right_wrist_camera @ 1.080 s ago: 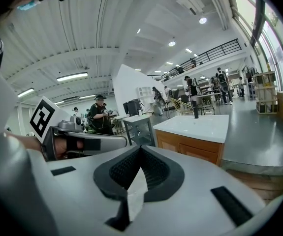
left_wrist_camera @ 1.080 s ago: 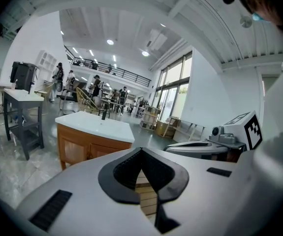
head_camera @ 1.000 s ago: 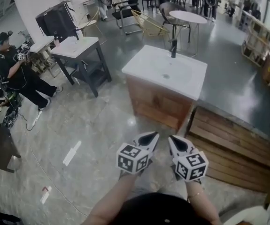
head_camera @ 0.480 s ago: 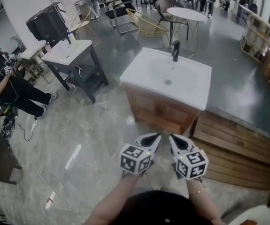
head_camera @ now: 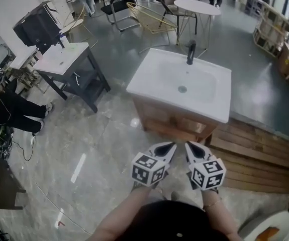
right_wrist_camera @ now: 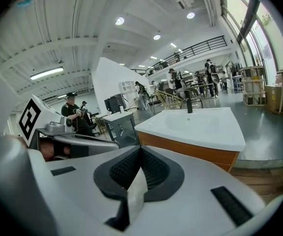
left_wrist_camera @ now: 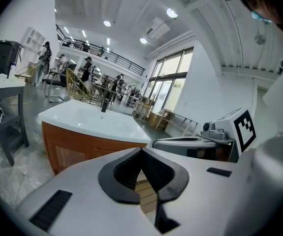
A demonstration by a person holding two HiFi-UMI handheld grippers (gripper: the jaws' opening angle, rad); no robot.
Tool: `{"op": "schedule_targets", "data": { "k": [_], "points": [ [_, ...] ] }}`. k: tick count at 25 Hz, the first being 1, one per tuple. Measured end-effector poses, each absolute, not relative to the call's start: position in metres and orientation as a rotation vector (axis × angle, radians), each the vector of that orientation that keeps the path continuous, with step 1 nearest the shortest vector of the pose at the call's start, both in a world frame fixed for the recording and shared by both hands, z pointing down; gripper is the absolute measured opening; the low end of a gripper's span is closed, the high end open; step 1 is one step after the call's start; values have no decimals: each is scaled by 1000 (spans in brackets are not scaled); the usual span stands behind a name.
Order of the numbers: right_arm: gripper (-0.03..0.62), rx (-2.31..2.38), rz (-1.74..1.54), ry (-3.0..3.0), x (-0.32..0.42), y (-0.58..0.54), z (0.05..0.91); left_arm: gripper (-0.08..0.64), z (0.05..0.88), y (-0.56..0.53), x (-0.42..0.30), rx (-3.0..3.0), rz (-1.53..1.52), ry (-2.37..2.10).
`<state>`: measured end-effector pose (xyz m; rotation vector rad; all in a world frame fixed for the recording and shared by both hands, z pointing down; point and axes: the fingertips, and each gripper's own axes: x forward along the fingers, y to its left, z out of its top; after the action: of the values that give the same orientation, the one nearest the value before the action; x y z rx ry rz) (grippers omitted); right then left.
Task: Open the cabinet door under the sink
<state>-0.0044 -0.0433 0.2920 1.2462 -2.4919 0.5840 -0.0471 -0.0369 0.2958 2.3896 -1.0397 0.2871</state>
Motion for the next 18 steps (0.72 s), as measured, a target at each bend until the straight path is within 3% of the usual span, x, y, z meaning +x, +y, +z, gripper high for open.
{"op": "schedule_targets", "data": {
  "k": [18],
  "points": [
    [8, 1237, 605, -2461, -39, -78, 302, 9, 314, -77, -65, 2383, 292, -957]
  ]
}}
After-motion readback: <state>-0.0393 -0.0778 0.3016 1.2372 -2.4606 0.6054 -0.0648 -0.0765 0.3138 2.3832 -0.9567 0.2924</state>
